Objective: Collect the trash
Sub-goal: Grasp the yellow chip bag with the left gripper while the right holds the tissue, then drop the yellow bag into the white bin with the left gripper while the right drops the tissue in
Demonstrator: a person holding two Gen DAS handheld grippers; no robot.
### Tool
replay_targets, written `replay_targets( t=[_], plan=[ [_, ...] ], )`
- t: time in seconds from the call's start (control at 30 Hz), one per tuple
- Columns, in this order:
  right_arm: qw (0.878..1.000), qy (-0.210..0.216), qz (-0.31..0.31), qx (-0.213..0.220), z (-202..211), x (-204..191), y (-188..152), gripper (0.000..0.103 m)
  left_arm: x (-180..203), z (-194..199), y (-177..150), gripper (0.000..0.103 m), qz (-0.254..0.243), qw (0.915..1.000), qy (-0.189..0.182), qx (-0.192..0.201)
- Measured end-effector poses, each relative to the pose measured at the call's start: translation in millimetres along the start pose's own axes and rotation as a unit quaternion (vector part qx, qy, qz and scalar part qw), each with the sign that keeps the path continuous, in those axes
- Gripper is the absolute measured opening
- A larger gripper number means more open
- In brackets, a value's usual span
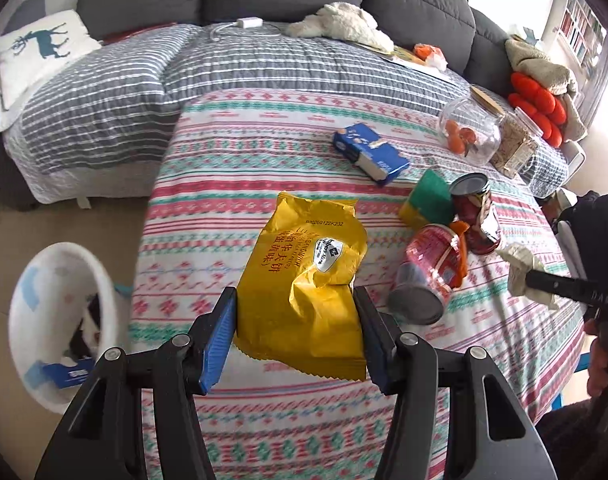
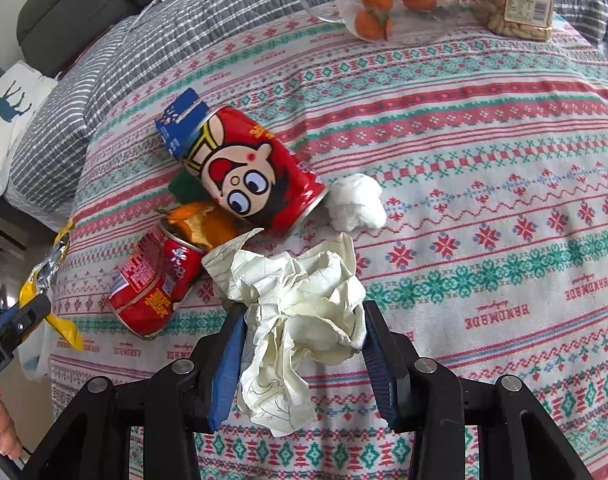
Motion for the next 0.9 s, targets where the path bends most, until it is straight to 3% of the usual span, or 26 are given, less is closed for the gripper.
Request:
replay_targets(
  t=[0.4,0.9],
  plan=[
    [0.998,0.032,0.055,-0.013,-18.4,-79.3,-18.8,0.049,-71.4,33.3,-37.2,0.059,0.047,0.9967,0.066,0.008],
    [0.989,0.043,0.135,-0.038,-56.7,-162.2,-61.2,0.05,-175.6,43.8,-81.6,0.061,0.12,0.9832,0.137,-0.016]
  ],
)
Point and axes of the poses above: each gripper's, at about its wrist camera, not at the fingertips, and z roughly against the way its jaws point, x to its right, y to its top, the point moved 3 cm from there along -z, roughly the way its jaws point, and after that the axes turned 10 degrees about -z, right-handed, at the moved point
